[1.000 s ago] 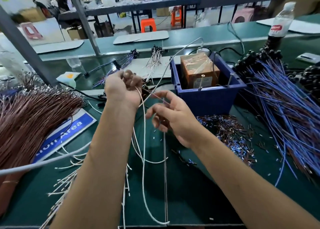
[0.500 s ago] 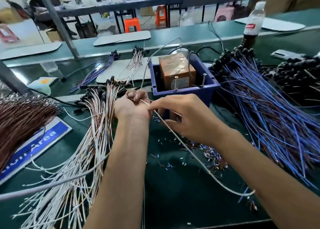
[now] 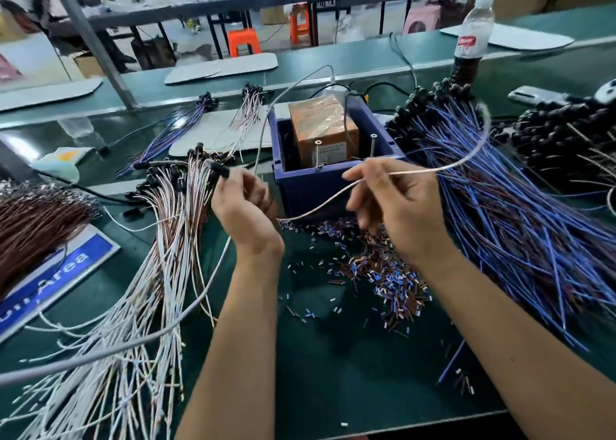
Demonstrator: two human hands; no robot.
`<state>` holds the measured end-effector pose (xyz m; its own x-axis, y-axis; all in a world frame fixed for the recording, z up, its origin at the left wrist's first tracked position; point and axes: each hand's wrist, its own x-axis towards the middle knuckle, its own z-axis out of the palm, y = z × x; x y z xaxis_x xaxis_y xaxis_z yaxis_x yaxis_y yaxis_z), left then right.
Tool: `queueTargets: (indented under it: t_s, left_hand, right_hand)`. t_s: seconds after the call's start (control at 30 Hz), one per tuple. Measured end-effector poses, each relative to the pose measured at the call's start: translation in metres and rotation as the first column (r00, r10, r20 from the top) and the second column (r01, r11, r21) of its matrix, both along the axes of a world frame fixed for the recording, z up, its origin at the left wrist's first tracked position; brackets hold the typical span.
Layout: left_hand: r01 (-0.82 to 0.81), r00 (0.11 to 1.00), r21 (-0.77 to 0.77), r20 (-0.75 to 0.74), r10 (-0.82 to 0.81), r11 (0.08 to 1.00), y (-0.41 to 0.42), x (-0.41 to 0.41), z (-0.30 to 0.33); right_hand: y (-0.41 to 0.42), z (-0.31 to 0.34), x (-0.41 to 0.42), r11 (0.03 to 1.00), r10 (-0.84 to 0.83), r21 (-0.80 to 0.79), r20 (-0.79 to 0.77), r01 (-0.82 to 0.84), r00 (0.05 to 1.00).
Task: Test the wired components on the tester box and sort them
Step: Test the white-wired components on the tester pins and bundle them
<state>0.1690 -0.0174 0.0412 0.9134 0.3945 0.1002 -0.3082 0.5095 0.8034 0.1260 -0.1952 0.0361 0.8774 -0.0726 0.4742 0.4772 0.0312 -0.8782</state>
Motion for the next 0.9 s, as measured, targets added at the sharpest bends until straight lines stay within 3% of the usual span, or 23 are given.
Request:
queueTargets:
  t_s: [0.1,0.2,0.33,0.43,0.5,0.6,0.67,0.77,0.9]
  left_hand:
    - [-0.188,0.968,0.196,0.203,0.147,0.962,-0.012,-0.012,0.002]
    - [-0.082,0.96,0.175,0.277,0.031,0.981,-0.027,-0.023,0.005]
    - [0.187,0.967,-0.045,0.186,-0.176,0.981,-0.021,-0.023,0.007]
    - [0.331,0.944,-0.413,0.144,-0.298,0.849,-0.005,-0.017,0.008]
    - [0.327,0.944,-0.57,0.159,-0.289,0.754,0.002,-0.013,0.006]
    - [0.285,0.958,-0.682,0.177,-0.226,0.674,0.015,-0.009,0.004]
    - [0.275,0.961,-0.777,0.197,-0.195,0.567,0.024,-0.006,0.003]
    - [0.208,0.977,-0.865,0.159,-0.143,0.457,0.031,-0.001,0.003]
    - [0.064,0.996,-0.897,0.034,-0.078,0.438,0.028,0.006,0.003]
  right_hand:
    - [-0.016,-0.005,0.0,0.998,-0.042,0.042,-0.037,0.043,0.998]
    - [-0.017,-0.013,-0.003,0.999,-0.028,0.021,-0.083,0.03,0.996]
    - [-0.009,-0.019,-0.007,0.964,-0.055,-0.265,-0.089,0.029,0.995]
    - [-0.004,-0.019,-0.012,0.928,-0.001,-0.372,-0.076,-0.027,0.997]
    - [-0.002,-0.018,-0.013,0.912,0.055,-0.401,-0.098,-0.09,0.994]
    - [0.0,-0.018,-0.013,0.861,0.11,-0.49,-0.089,-0.14,0.99]
    - [0.004,-0.02,-0.013,0.839,0.123,-0.527,-0.061,-0.137,0.991]
    - [0.01,-0.021,-0.014,0.794,0.105,-0.607,0.119,-0.012,0.987]
    - [0.018,-0.021,-0.017,0.736,0.096,-0.655,0.35,0.17,0.932]
